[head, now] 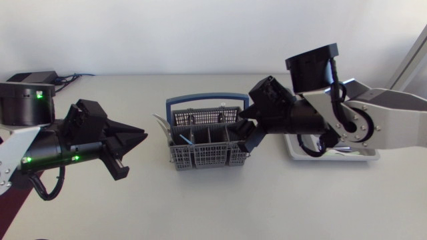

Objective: Unload the cutlery basket into the drawer organizer.

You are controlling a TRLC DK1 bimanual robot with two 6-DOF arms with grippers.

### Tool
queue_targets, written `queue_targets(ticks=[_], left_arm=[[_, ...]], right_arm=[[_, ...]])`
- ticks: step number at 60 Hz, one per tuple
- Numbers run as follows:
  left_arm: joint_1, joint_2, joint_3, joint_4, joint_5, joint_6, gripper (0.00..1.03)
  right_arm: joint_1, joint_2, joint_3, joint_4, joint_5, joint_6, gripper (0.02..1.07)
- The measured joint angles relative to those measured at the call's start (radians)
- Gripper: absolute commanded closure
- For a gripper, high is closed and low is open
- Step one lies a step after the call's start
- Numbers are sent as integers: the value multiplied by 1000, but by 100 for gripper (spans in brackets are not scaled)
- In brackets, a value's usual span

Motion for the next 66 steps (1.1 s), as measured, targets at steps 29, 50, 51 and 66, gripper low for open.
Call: queue_targets(ticks=[29, 50, 51, 66], left_arm=[[35, 111, -2, 67, 60, 42, 78], [48, 189, -2, 113, 94, 64, 78], [48, 191, -2, 116, 97, 64, 78], [64, 200, -1, 116, 124, 72, 78]], right_arm=[[256, 190, 22, 130, 150, -45, 40], [288, 307, 122, 183, 217, -56, 42], [289, 315, 129, 183, 220, -60, 43], [295, 344, 147, 205, 227, -75, 92]])
